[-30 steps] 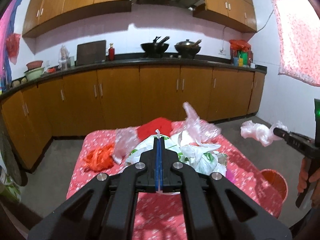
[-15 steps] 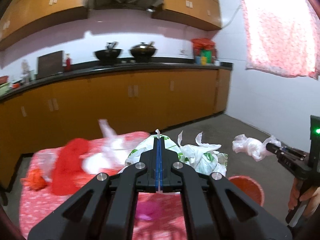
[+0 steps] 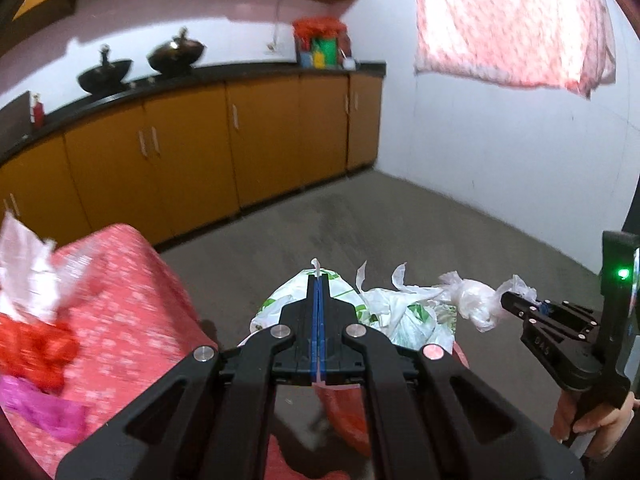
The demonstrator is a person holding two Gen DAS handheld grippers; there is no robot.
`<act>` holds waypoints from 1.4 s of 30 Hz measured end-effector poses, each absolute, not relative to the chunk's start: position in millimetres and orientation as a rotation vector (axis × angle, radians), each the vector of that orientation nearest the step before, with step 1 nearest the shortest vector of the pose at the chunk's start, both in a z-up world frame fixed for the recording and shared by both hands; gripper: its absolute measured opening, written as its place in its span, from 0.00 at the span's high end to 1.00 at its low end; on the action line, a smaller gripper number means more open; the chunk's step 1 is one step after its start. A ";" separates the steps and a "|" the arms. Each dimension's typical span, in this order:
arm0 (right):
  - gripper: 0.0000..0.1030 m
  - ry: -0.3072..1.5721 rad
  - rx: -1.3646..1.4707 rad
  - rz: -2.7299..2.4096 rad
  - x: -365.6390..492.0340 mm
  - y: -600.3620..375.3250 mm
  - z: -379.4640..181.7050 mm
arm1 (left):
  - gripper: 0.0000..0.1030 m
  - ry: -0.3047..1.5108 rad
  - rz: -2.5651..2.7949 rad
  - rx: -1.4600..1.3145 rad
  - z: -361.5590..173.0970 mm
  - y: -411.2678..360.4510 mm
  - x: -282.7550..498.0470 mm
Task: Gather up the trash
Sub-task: 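Carry both bags to the orange basket and open both tools over it, then grasp the red bag with the left tool while the right tool grasps the white paper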
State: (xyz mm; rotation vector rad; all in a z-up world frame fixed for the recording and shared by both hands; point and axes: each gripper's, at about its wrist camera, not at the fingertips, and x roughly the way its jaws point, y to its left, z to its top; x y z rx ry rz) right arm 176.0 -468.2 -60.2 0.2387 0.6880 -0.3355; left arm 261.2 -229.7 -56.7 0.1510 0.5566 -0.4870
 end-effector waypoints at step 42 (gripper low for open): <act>0.66 0.650 0.199 -0.173 212.8 -412.5 -35.4 | 0.72 0.595 -0.403 0.052 -40.9 -175.7 267.5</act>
